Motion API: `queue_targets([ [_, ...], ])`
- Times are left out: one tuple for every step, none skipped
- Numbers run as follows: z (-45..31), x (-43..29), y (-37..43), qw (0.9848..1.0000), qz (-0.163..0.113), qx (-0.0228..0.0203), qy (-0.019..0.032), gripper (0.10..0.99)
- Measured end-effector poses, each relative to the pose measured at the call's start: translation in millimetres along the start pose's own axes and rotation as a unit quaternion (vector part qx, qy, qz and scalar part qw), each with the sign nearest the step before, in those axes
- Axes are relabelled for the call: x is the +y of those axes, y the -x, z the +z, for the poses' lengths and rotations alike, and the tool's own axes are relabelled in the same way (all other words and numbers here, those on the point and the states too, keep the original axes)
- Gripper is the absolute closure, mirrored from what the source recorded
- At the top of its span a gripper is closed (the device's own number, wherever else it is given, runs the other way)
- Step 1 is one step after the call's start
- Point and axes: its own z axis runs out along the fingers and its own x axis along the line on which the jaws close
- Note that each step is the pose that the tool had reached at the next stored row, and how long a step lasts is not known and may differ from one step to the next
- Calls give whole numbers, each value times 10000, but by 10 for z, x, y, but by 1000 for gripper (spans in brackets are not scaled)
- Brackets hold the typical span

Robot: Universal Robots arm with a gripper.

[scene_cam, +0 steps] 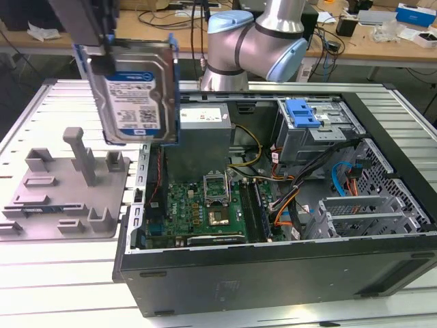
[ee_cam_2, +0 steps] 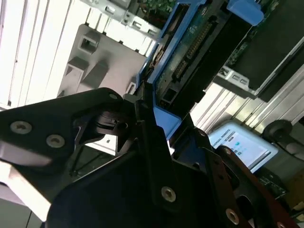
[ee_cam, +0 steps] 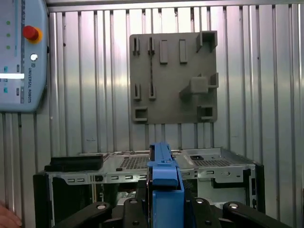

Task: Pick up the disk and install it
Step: 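Pick up the disk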

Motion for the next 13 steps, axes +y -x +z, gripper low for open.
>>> queue_targets([
  [0,-41,-10,10000,-1,0,1,722],
  [-1,-121,-28,10000,0,0,1,722],
  [-1,-168,-39,10000,0,0,2,722],
  [-1,-215,-50,10000,-1,0,2,722],
  [-1,-261,-61,10000,0,0,2,722],
  [-1,-305,-71,10000,0,0,3,722],
  [-2,-361,-85,10000,-1,0,3,722],
  [-2,-402,-97,10000,-1,0,4,722],
  [-2,-476,-120,10000,-1,0,4,722],
  [-2,-563,-145,10000,0,0,4,722],
  [-1,-642,-173,10000,-1,0,3,722],
  [-2,-686,-189,10000,0,0,4,722],
  [-2,-766,-219,10000,-1,0,4,722],
])
